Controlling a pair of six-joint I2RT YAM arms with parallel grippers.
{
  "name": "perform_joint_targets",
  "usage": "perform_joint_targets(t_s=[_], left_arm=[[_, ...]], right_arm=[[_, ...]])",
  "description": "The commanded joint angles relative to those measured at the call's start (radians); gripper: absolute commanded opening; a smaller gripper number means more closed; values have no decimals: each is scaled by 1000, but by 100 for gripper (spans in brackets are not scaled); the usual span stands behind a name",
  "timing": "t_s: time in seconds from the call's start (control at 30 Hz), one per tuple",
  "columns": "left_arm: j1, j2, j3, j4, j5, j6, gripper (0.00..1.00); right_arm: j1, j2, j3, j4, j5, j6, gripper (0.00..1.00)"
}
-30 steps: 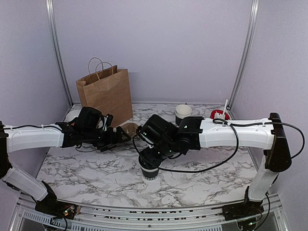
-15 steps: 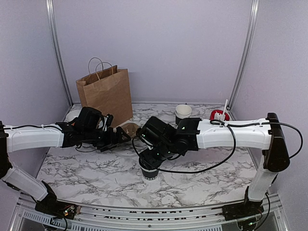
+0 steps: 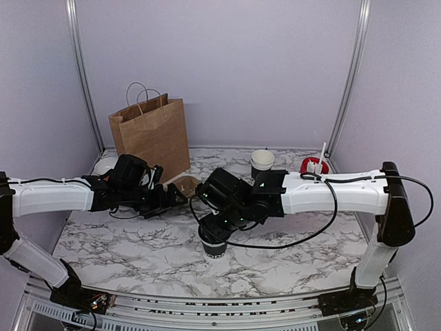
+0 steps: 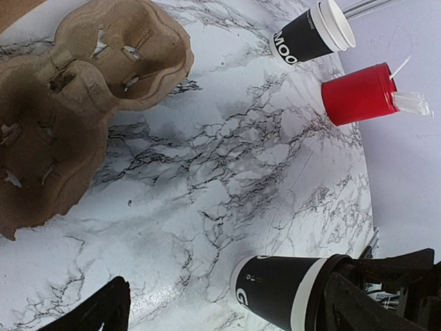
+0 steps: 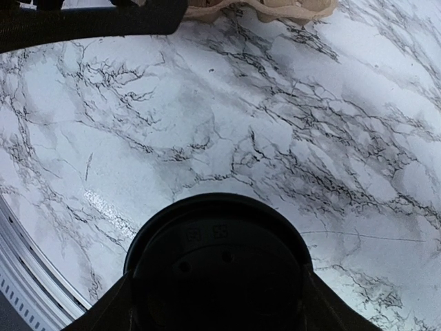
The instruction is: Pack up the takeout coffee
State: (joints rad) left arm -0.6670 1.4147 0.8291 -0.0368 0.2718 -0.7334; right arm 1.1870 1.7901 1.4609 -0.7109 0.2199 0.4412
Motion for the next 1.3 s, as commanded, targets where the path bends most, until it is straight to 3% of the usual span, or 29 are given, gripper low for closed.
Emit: perform_joint_targets(t_s=[0.0, 0.97, 1.27], left_arm=[[-3, 14, 15, -30, 7, 14, 99], [-41, 44, 51, -81, 64, 40, 99], [-74, 10, 1, -79, 151, -5, 90]], right_arm=[[21, 12, -21, -9, 22, 18, 66], [30, -24, -133, 4, 146, 83, 71], [30, -26, -135, 23, 126, 80, 71]])
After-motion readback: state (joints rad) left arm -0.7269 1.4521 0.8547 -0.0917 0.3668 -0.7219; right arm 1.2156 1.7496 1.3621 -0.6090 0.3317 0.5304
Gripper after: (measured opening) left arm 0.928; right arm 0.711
